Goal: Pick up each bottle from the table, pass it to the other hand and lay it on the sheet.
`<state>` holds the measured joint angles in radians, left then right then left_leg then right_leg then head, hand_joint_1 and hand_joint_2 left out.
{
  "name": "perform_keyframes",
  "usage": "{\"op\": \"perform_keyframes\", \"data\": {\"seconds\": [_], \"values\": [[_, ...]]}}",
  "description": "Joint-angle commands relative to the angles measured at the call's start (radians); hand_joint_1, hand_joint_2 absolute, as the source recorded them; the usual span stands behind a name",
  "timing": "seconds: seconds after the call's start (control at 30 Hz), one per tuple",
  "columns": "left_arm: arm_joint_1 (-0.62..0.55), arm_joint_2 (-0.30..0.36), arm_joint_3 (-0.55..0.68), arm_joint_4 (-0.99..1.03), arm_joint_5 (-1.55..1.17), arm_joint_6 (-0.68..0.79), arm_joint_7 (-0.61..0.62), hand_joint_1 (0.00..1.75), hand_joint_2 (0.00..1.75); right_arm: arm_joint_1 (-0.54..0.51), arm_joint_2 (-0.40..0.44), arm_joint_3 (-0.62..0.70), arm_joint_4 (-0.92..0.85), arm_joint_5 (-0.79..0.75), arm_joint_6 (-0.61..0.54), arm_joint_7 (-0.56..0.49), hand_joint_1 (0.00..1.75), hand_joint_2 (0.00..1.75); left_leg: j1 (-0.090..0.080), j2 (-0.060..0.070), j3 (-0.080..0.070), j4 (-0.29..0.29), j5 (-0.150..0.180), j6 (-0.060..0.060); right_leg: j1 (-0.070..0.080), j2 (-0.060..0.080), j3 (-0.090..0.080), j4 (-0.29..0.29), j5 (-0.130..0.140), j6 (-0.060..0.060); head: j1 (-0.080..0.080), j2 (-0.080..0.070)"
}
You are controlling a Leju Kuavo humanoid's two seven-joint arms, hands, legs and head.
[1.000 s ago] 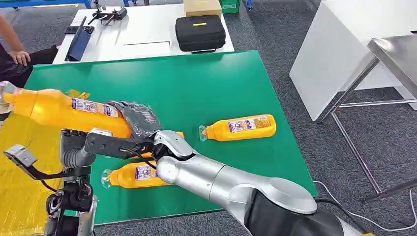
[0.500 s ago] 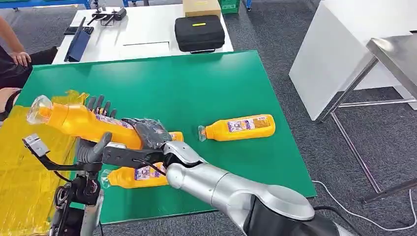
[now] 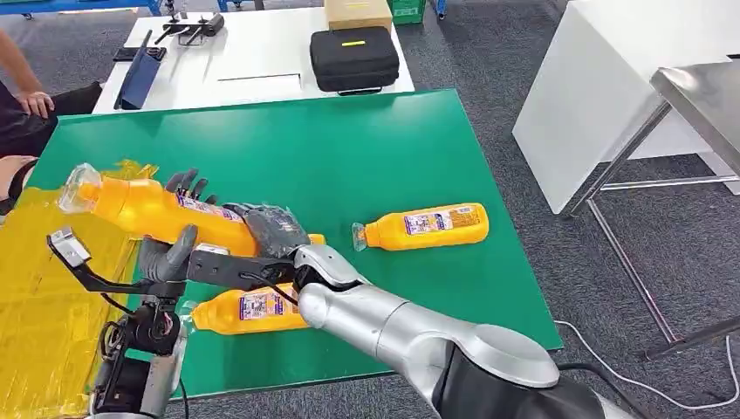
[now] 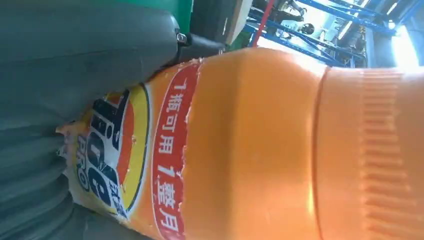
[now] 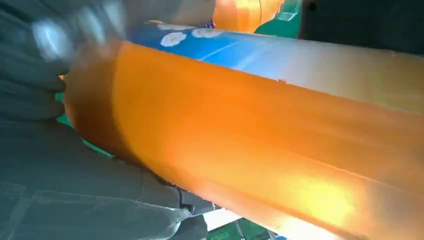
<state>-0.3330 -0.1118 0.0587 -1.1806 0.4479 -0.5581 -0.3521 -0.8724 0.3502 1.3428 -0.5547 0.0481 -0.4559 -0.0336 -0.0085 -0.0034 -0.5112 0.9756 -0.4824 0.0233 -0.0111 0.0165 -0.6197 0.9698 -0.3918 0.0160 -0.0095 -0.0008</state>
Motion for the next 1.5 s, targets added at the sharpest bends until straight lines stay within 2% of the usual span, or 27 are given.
{"op": "perform_keyframes", "data": {"seconds": [0.03,0.23,0.27,0.3,0.4,0.43,0.53,0.57,0.67,0.7,0.73,0.77,0.8,0.83,0.87,0.93,0.97,1.07,1.23,1.3,1.37,1.43,1.5], "values": [[-0.112,0.009,-0.035,0.107,0.013,-0.012,-0.015,1.75,1.75,-0.013,-0.001,0.053,0.051,-0.007,0.014,-0.003,1.75,1.75,0.003,-0.005,0.001,0.001,-0.001,-0.002,0.003,-0.007,0.004,0.000,-0.002,-0.001,0.000,0.000],[-0.120,0.046,-0.057,0.159,0.031,-0.007,-0.062,1.75,1.75,-0.040,-0.001,0.057,0.066,-0.020,-0.006,-0.006,1.75,1.75,0.003,-0.004,0.002,0.001,-0.001,-0.003,0.003,-0.006,0.005,0.000,-0.002,-0.001,0.000,0.000],[-0.129,0.058,-0.059,0.177,0.027,0.004,-0.076,1.75,1.75,-0.043,-0.001,0.038,0.066,-0.042,-0.006,-0.029,0.23,1.75,0.003,-0.004,0.001,0.001,-0.001,-0.002,0.002,-0.005,0.003,0.000,-0.001,-0.001,0.000,0.000],[-0.141,0.071,-0.061,0.198,0.021,0.013,-0.091,1.75,1.75,-0.056,-0.001,0.037,0.072,-0.057,0.031,-0.040,0.00,1.75,0.002,-0.003,0.001,0.001,0.000,-0.002,0.001,-0.004,0.002,0.000,-0.001,-0.001,0.000,0.000],[-0.151,0.081,-0.060,0.214,0.022,0.009,-0.100,1.75,1.75,-0.068,-0.001,0.032,0.076,-0.063,0.041,-0.042,0.00,1.75,0.001,-0.002,0.000,0.001,0.000,-0.001,0.001,-0.003,0.001,0.000,-0.001,-0.001,0.000,0.000],[-0.154,0.087,-0.062,0.220,0.007,0.023,-0.113,1.75,1.75,-0.066,-0.001,0.017,0.074,-0.080,0.036,-0.059,0.00,0.00,0.002,-0.003,0.001,0.001,0.000,-0.002,0.002,-0.004,0.003,0.001,-0.001,-0.001,0.000,0.000],[-0.154,0.140,-0.026,0.205,-0.238,0.319,-0.242,1.75,1.75,-0.100,-0.001,-0.083,0.103,-0.202,0.038,-0.186,0.00,0.00,0.001,-0.002,0.000,0.001,0.000,-0.002,0.001,-0.003,0.001,0.000,0.000,0.000,0.000,0.000],[-0.163,0.154,0.005,0.195,-0.375,0.484,-0.263,1.75,1.75,-0.119,-0.001,-0.129,0.126,-0.227,0.040,-0.226,0.00,0.00,0.003,-0.001,0.001,0.002,-0.001,-0.003,0.003,-0.003,0.002,0.001,-0.001,-0.001,0.000,0.000],[-0.175,0.193,0.084,0.208,-0.607,0.717,-0.249,1.75,1.75,-0.138,-0.001,-0.272,0.155,-0.218,0.069,-0.342,0.00,0.00,0.002,0.001,-0.001,0.003,-0.001,-0.002,0.001,0.000,0.000,0.003,0.000,-0.001,0.000,0.000],[-0.164,0.209,0.104,0.214,-0.695,0.827,-0.254,1.75,1.75,-0.128,-0.001,-0.318,0.149,-0.187,0.072,-0.363,0.00,0.00,0.003,0.001,0.000,0.003,-0.001,-0.003,0.003,-0.001,0.001,0.003,-0.001,-0.001,0.000,0.000],[-0.154,0.219,0.128,0.221,-0.725,0.848,-0.265,1.75,1.75,-0.111,-0.006,-0.367,0.126,-0.142,0.077,-0.365,0.00,0.00,0.003,0.000,0.000,0.002,0.000,-0.002,0.002,-0.001,0.001,0.002,0.000,-0.001,0.000,0.000],[-0.120,0.248,0.143,0.227,-0.849,1.006,-0.260,1.75,1.75,-0.068,-0.020,-0.446,0.060,-0.085,0.091,-0.378,0.00,0.00,0.004,0.001,0.002,0.002,-0.001,-0.003,0.003,-0.001,0.003,0.002,-0.001,-0.001,0.000,0.000],[-0.087,0.266,0.156,0.231,-0.896,1.072,-0.269,1.75,1.75,-0.033,-0.030,-0.499,0.005,-0.020,0.097,-0.366,0.00,0.00,0.005,0.001,0.005,0.001,-0.002,-0.004,0.004,-0.001,0.005,0.001,-0.001,-0.002,0.000,0.000],[-0.071,0.273,0.170,0.233,-0.883,1.066,-0.291,1.75,1.75,-0.006,-0.032,-0.548,-0.031,0.044,0.115,-0.348,0.00,0.00,0.002,0.002,0.003,-0.001,0.000,-0.002,0.001,0.001,0.003,0.000,0.000,0.000,0.000,0.000],[-0.032,0.281,0.184,0.229,-0.959,1.180,-0.290,1.75,1.75,0.045,-0.034,-0.623,-0.092,0.127,0.130,-0.345,0.00,0.00,0.004,0.005,0.006,-0.003,-0.001,-0.002,0.002,0.003,0.006,-0.002,0.000,-0.001,0.000,0.000],[0.000,0.285,0.194,0.224,-0.973,1.201,-0.301,1.75,1.75,0.092,-0.030,-0.699,-0.144,0.218,0.164,-0.332,0.00,0.00,0.003,0.005,0.007,-0.004,-0.001,-0.002,0.002,0.003,0.006,-0.002,0.000,0.000,0.000,0.000],[0.017,0.273,0.260,0.206,-1.126,1.256,-0.272,1.75,1.75,0.119,-0.028,-0.734,-0.171,0.241,0.180,-0.338,0.00,0.00,0.003,0.003,0.004,-0.003,0.000,-0.001,0.001,0.002,0.004,0.000,0.000,0.000,0.000,0.000],[0.055,0.222,0.334,0.240,-1.339,1.256,-0.269,1.75,1.75,0.209,-0.039,-0.798,-0.259,0.337,0.190,-0.326,0.00,0.00,0.004,0.001,0.005,-0.002,-0.001,-0.002,0.002,-0.001,0.006,-0.001,-0.001,0.000,0.000,0.000],[0.055,0.222,0.334,0.240,-1.339,1.256,-0.269,1.75,1.75,0.209,-0.039,-0.798,-0.259,0.337,0.190,-0.326,0.00,0.00,0.003,-0.002,0.001,-0.001,0.000,-0.001,0.001,-0.003,0.004,-0.001,-0.001,0.000,0.000,0.000],[0.044,0.163,0.412,0.270,-1.539,1.256,-0.274,1.75,1.75,0.270,-0.052,-0.827,-0.318,0.378,0.193,-0.317,0.00,0.00,0.005,-0.002,0.004,0.000,-0.002,-0.002,0.003,-0.004,0.008,-0.002,-0.002,0.000,0.001,0.000],[0.046,0.123,0.441,0.319,-1.669,1.256,-0.304,1.75,1.75,0.364,-0.075,-0.856,-0.401,0.434,0.193,-0.315,0.00,0.00,0.002,-0.005,0.005,-0.003,0.000,-0.002,0.001,-0.006,0.008,-0.004,-0.001,0.000,0.001,0.000],[0.056,0.085,0.452,0.310,-1.798,1.256,-0.287,1.75,1.75,0.416,-0.088,-0.865,-0.452,0.462,0.197,-0.312,0.00,0.00,0.002,-0.007,0.006,-0.004,0.000,-0.002,0.002,-0.008,0.010,-0.006,-0.002,0.000,0.001,0.000],[0.063,0.064,0.401,0.323,-1.872,1.256,-0.236,1.75,1.75,0.457,-0.095,-0.874,-0.509,0.488,0.208,-0.300,0.00,0.00,0.001,-0.009,0.006,-0.003,-0.001,-0.001,0.002,-0.010,0.012,-0.006,-0.002,0.001,0.000,0.000]]}}
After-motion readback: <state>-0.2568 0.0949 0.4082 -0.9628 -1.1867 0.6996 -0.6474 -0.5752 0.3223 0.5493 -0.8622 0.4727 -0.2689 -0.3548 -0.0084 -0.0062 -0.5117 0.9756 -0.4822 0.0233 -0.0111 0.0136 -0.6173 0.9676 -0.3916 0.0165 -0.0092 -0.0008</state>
